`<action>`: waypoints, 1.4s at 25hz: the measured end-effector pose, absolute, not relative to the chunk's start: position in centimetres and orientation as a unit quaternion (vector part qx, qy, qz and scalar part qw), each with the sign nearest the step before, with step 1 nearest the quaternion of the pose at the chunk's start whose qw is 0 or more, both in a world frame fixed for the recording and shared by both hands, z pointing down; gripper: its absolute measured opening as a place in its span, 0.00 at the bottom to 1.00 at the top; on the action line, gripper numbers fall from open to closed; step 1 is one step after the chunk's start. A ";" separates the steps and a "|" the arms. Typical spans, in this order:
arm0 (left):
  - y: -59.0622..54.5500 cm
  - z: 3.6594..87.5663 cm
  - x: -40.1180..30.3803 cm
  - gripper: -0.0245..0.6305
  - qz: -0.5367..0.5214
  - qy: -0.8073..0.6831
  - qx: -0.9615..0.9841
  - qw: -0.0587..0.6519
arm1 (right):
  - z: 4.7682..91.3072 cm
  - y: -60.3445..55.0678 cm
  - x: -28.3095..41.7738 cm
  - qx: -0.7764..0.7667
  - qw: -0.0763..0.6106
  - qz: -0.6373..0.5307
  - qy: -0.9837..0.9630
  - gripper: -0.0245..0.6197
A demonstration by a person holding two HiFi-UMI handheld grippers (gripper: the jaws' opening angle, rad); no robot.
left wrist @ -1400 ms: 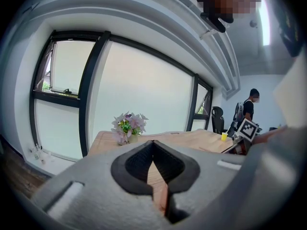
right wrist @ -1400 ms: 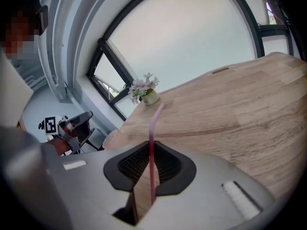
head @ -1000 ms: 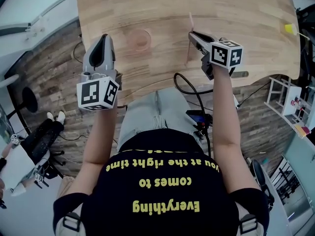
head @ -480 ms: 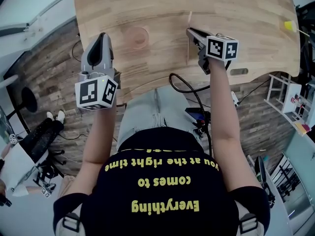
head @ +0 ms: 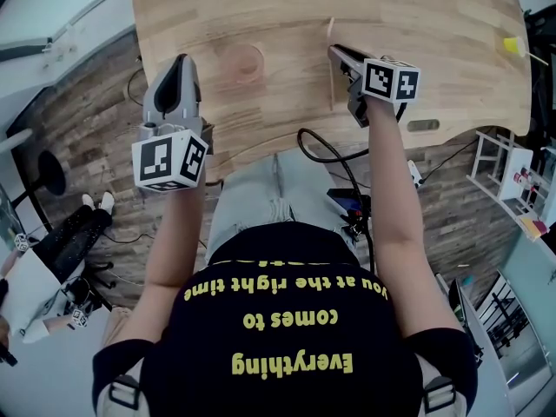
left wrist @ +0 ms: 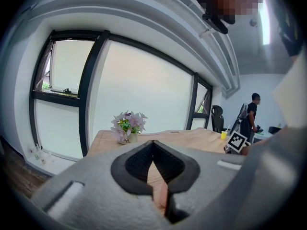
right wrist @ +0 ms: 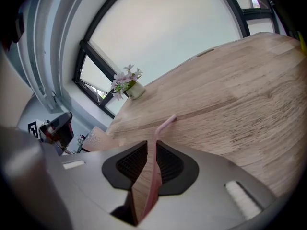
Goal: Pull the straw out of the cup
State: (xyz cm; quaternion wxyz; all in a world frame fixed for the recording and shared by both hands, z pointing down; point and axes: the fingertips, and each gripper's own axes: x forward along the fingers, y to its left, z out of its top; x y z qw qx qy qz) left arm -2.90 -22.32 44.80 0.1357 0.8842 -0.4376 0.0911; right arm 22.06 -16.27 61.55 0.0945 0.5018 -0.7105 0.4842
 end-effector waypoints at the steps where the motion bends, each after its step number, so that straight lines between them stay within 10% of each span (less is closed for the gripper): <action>1: -22.3 44.8 -2.9 0.04 0.091 -0.438 0.884 0.135 | 61.5 -16.3 22.1 0.501 0.092 0.485 -0.711 0.14; 35: -21.8 43.3 -3.7 0.04 0.080 -0.450 0.880 0.127 | 59.4 -16.7 21.6 0.500 0.084 0.466 -0.725 0.08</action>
